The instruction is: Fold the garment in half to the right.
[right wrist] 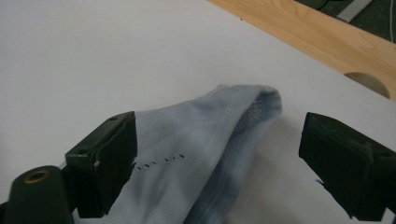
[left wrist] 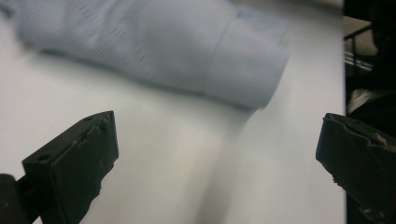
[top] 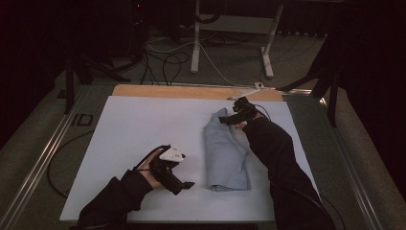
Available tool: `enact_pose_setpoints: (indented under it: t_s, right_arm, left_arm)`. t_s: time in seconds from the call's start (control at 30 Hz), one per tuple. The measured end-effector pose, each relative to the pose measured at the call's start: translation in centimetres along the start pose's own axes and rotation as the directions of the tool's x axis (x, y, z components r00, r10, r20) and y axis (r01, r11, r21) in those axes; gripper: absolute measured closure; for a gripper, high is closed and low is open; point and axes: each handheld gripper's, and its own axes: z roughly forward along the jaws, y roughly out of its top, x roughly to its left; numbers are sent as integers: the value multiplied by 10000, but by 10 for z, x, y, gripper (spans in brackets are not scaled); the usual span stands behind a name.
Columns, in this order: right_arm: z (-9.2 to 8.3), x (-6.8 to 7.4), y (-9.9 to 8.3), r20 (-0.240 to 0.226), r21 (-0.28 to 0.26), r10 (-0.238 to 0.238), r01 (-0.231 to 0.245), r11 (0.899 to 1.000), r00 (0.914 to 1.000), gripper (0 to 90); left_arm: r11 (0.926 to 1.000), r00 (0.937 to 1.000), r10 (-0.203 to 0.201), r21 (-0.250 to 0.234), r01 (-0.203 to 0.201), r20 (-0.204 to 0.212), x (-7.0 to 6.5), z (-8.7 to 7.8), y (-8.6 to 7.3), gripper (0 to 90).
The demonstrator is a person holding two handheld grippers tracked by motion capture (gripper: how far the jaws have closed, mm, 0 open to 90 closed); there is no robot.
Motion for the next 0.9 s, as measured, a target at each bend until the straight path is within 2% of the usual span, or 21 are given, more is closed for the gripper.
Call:
enact_pose_setpoints:
  t_s: [0.13,0.3,0.5,0.6,0.67,0.7,0.77,0.8,0.83,0.87,0.9]
  right_arm:
    - [2,-2,-2,107,87,61,-62,9999,9999,134]
    - [7,-5,-5,184,164,383,-386,9991,9991,133]
    - [20,-9,-12,201,457,880,-889,9950,9959,133]
    - [27,-10,-16,22,623,1028,-1027,9928,9947,133]
    - [32,-11,-19,-246,762,1242,-1221,9896,9919,144]
    - [33,-10,-20,-317,868,1274,-1242,9885,9913,177]
    - [34,-7,-21,-383,920,1107,-1068,9900,9931,303]
    - [33,-6,-21,-545,919,1055,-1002,9907,9929,412]
    - [32,-5,-21,-663,969,795,-729,9926,9946,533]
    - [31,-2,-20,-530,1024,369,-313,9943,9979,615]
    - [30,1,-18,-457,1132,198,-145,9935,9988,723]
  left_arm:
    - [9993,9983,-363,-122,358,-449,7,-14,-21,5]
    - [9963,9909,-848,-236,828,-1047,12,-29,-47,5]
    - [9894,9767,-1438,-432,1387,-1590,9,-43,-77,5]
    - [9831,9673,-1790,-699,1690,-1795,6,-49,-90,5]
    - [9816,9633,-1877,-709,1771,-1919,4,-52,-97,5]
    - [9807,9622,-1921,-726,1813,-1930,3,-54,-100,6]
    - [9792,9597,-2002,-738,1891,-1974,2,-57,-104,5]
    - [9783,9583,-2042,-778,1922,-2001,1,-59,-106,6]
    - [9779,9580,-2060,-785,1939,-1996,1,-60,-108,5]
    - [9769,9570,-2105,-801,1982,-1996,1,-60,-110,6]
    - [9760,9556,-2147,-803,2024,-2017,2,-60,-111,6]
